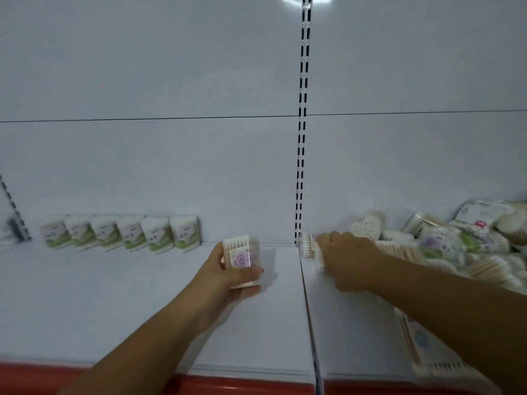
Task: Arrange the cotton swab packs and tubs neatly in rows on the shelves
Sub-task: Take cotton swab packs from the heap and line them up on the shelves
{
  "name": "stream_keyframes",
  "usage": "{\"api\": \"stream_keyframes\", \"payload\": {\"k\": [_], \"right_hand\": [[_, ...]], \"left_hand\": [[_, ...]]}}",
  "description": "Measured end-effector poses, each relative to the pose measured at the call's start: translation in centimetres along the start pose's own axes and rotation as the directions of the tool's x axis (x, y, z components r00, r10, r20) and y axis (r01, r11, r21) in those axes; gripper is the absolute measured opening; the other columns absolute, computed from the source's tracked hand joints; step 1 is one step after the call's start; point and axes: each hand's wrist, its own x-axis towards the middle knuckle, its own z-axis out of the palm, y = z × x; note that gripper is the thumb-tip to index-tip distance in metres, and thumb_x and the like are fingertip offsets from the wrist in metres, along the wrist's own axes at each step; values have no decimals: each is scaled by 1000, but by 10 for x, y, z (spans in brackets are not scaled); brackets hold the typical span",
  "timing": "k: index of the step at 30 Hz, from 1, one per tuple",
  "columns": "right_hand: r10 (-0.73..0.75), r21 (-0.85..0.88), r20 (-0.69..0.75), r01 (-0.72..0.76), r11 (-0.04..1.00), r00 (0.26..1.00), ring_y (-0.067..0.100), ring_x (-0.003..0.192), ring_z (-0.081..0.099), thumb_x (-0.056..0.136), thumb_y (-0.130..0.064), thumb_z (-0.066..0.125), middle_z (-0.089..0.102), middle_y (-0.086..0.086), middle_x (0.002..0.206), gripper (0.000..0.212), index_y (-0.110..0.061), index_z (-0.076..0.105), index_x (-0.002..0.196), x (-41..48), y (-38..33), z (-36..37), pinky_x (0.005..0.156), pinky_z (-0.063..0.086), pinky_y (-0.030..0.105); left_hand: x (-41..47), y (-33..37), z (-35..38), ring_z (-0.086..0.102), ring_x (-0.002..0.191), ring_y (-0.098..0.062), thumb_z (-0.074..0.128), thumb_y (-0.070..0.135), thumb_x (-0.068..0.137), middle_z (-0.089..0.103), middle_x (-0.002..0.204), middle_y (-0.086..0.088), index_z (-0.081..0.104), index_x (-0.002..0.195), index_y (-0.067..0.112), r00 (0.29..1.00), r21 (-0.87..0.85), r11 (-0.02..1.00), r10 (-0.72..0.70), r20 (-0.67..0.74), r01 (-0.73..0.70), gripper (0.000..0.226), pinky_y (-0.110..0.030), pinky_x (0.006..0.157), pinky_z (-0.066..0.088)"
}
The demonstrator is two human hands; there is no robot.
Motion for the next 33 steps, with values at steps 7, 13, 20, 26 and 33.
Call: {"api": "stream_keyframes", "payload": {"k": [7, 13, 20, 26, 33], "right_hand": [[-187, -157, -345, 140, 978, 920, 26, 36, 48, 19, -4, 84, 50, 7, 52, 55, -9, 64, 70, 17, 2, 26, 35, 39, 28], [-132, 226, -263, 194, 955, 956, 19, 55, 55, 81, -36, 58, 54, 0, 68, 18, -20, 53, 90, 12, -34, -38, 48, 42, 28], [-54, 944, 217, -223, -242, 975, 32, 57, 66, 93, -38, 52, 69, 17, 80, 32, -9, 61, 102, 34, -157, -66, 57, 56, 39], [-254, 968, 92, -147, -206, 963, 19, 80, 71, 68, -27, 79, 75, 2, 91, 43, -20, 64, 108, 84, -323, -81, 65, 57, 32], [-38, 993, -46, 42, -109, 998, -3, 77, 68, 82, -17, 72, 73, -18, 81, 18, -26, 66, 96, 159, -425, -77, 63, 49, 11]], "left_hand": [[-27, 18, -33, 66, 101, -29, 84, 5, 59, 66, 111, -15, 51, 122, 24, 993, -4, 1000, 6, -114, -7, 74, -35, 75, 56], [-42, 23, -73, 65, 107, -34, 76, -2, 63, 64, 115, -20, 51, 125, 15, 981, -61, 998, 23, -193, -35, 69, -40, 77, 58], [-52, 40, -153, 68, 102, -31, 82, 4, 59, 71, 106, -16, 54, 123, 16, 988, 120, 993, 25, -149, -7, 71, -44, 94, 53], [-67, 80, -313, 68, 99, -20, 83, -3, 66, 68, 112, -5, 55, 120, 26, 953, 369, 929, 100, -286, 13, 67, -39, 88, 57], [-12, 117, -438, 66, 92, -13, 84, -2, 65, 65, 112, -1, 49, 122, 21, 929, 499, 867, 182, -323, 4, 71, -28, 79, 56]]}}
